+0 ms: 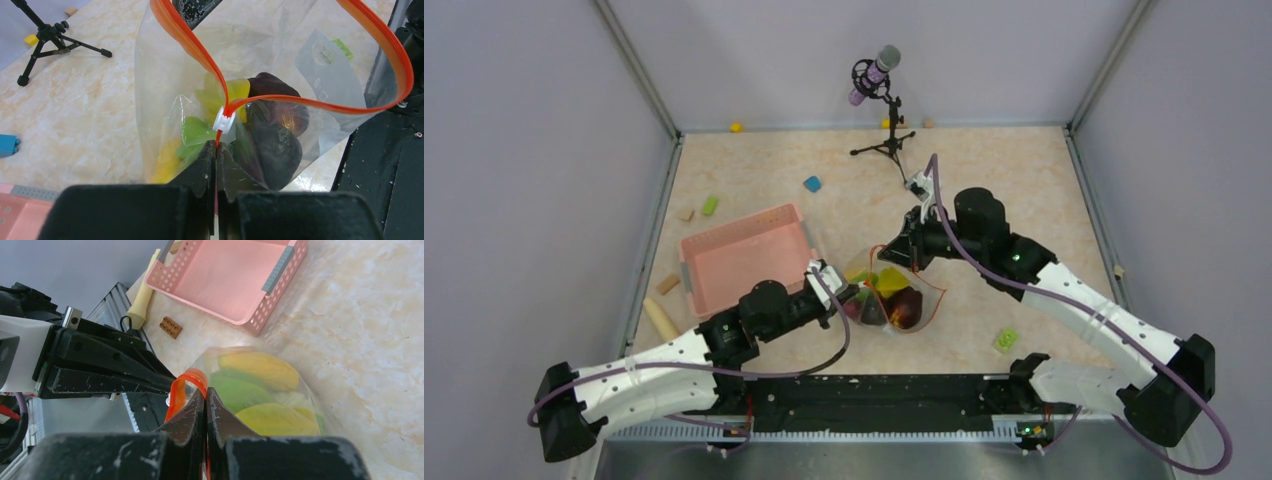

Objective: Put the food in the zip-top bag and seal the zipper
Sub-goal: Adjust the zipper food storage bag at the center of the board.

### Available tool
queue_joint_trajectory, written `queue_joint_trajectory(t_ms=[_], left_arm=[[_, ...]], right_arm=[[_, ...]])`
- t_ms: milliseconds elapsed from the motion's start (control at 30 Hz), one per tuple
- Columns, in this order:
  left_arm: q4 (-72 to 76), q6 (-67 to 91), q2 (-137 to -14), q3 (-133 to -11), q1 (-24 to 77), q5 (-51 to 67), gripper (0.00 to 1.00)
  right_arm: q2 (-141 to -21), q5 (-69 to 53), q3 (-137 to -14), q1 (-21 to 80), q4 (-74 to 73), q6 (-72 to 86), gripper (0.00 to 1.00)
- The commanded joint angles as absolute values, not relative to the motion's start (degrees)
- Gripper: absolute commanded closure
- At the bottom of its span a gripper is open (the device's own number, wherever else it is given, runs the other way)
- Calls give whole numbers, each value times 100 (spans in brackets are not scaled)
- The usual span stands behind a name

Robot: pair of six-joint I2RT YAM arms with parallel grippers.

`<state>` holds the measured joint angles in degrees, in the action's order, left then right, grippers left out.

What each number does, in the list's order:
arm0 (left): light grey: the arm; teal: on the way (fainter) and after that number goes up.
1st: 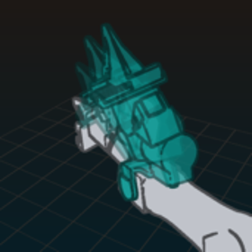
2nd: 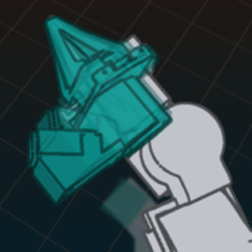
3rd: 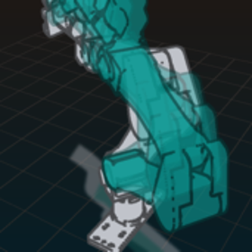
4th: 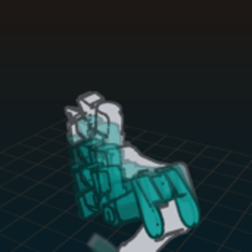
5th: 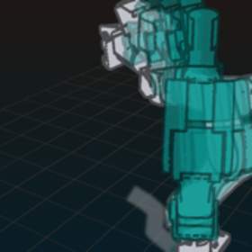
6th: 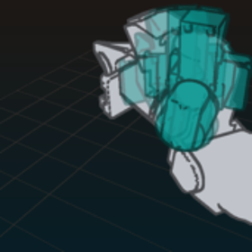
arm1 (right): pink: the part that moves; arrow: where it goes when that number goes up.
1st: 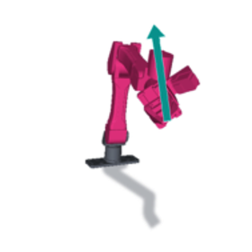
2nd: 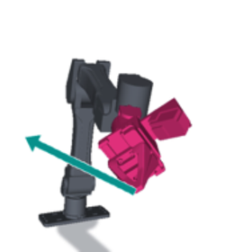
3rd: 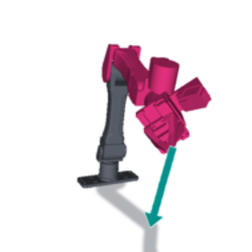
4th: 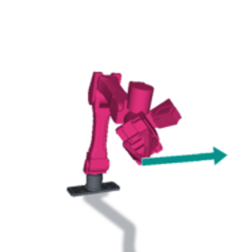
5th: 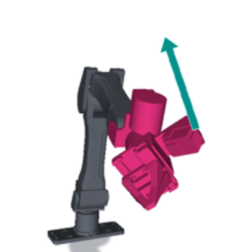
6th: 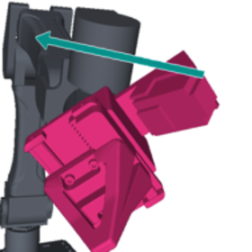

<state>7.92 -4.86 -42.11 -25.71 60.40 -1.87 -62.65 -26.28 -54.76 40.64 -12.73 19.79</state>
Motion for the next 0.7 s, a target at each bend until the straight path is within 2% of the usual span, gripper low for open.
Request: queue_joint_trajectory(t_ms=[0, 100, 133, 200, 267, 333, 433, 667], left_arm=[[1208, -456, -4136, -2743, 6043, -124, 100], [1125, -320, -4107, -2817, 6043, -313, 100], [1074, -207, -4087, -2866, 6039, -435, 100], [808, 326, -4057, -3134, 6042, -920, 100], [604, 535, -4052, -3323, 6044, -867, 100], [421, 721, -4062, -3466, 6042, -719, 100], [67, 1159, -4093, -3630, 6045, -818, 100], [-309, 1487, -4202, -3816, 6043, -307, 100]], right_arm=[[-6101, -2560, -5411, 4052, -986, 2015, 100], [-6049, -2536, -5429, 4052, -1087, 1834, 100], [-6010, -2502, -5531, 4052, -1343, 1601, 96], [-5869, -2382, -5798, 4052, -2039, 1041, 70], [-5630, -2150, -5865, 4060, -2143, 639, 47], [-5403, -1946, -5914, 4060, -2182, 392, 36], [-5175, -2253, -5892, 4060, -2084, 123, 32], [-5227, -4260, -5824, 4061, -1678, -799, 32]])
